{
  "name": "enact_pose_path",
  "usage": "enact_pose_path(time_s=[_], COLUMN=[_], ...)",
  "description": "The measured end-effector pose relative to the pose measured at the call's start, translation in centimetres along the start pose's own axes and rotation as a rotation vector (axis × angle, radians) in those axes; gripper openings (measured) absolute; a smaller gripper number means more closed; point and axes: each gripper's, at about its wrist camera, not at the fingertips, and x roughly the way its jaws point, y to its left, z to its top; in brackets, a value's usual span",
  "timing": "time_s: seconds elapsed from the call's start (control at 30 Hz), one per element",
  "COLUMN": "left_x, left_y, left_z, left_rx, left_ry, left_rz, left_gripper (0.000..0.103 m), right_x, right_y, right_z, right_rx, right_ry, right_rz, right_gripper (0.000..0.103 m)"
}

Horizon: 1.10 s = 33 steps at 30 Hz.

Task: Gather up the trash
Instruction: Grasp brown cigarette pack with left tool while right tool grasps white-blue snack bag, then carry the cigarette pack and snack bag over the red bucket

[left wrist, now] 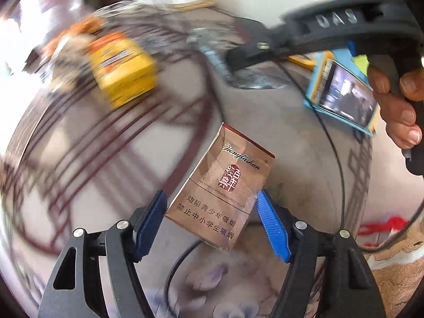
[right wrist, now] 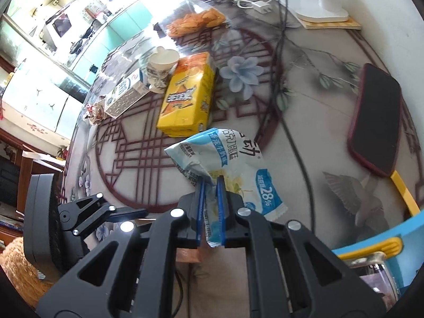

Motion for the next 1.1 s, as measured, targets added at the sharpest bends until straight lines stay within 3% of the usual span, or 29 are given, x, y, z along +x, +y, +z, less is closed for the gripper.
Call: enact_pose_path(time_s=[0.4, 0.73, 1.1], left_x=[-8.0, -12.7, -16.3], left_y=[8.4, 9.4, 12.1], left_z=[-5.0, -7.1, -12.2], left_rx=[-0.544, -0.723, -0.845], left_ry=[-0.199, -0.325, -0.378], left_rz=[0.122, 0.201, 0.295], left_gripper=[0.066, 0.066, 0.065], right_x=[1.7, 2.7, 2.2], right_y=[5.9, 10.8, 17.5], right_z=[0.0, -0.5, -1.6], right_rx=[-0.126, -0.217, -0.346], right_ry=[0.023, 0.042, 0.024], right_rz=[0.033, 0.069, 0.087], right_gripper=[0.010, 0.010, 0.010])
